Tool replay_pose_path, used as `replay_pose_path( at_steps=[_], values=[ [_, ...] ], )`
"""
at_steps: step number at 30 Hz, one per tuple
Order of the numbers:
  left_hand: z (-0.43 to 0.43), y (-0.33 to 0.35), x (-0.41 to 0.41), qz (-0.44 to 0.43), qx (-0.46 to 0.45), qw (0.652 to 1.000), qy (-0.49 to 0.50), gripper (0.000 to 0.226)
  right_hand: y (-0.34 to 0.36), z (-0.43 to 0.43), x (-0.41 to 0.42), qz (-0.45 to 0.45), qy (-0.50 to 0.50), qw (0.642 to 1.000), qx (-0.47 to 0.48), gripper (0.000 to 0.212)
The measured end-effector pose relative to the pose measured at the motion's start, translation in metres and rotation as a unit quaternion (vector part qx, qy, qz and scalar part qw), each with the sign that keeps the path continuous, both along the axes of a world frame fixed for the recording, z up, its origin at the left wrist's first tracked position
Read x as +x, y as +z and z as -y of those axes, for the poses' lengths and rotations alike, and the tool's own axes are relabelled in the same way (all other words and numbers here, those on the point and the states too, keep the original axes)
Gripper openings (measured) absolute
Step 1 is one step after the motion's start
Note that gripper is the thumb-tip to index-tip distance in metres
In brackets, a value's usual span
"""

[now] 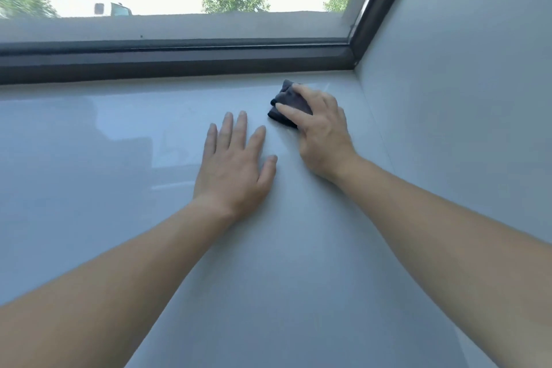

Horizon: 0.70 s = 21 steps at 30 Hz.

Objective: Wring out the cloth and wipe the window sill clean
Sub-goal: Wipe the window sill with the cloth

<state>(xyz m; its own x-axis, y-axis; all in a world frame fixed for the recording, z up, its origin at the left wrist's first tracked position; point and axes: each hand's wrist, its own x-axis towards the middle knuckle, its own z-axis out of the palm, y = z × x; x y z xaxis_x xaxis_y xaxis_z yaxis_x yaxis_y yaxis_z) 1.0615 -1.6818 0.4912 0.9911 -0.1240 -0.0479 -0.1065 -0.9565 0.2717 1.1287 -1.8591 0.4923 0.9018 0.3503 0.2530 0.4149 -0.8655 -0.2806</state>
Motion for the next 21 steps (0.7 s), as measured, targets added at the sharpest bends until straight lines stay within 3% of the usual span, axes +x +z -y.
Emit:
replay_pose_path(
  at_steps=[3,9,13,21],
  values=[
    [0.000,-0.002,-0.002,0.000,0.011,1.000,-0.006,0.070,0.000,-0.005,0.029,0.002,0.013,0.999,-0.041,0.054],
    [-0.005,0.002,0.000,-0.007,0.000,1.000,-0.006,0.069,0.015,0.005,0.044,-0.041,-0.099,0.979,-0.174,0.065],
    [-0.010,0.003,0.000,-0.012,0.004,1.000,-0.010,0.069,0.031,0.031,0.048,-0.112,-0.202,0.943,-0.240,0.062],
    [-0.014,-0.001,0.000,-0.009,-0.001,1.000,-0.009,0.069,0.032,0.013,0.035,-0.139,-0.228,0.914,-0.307,0.055]
  ],
)
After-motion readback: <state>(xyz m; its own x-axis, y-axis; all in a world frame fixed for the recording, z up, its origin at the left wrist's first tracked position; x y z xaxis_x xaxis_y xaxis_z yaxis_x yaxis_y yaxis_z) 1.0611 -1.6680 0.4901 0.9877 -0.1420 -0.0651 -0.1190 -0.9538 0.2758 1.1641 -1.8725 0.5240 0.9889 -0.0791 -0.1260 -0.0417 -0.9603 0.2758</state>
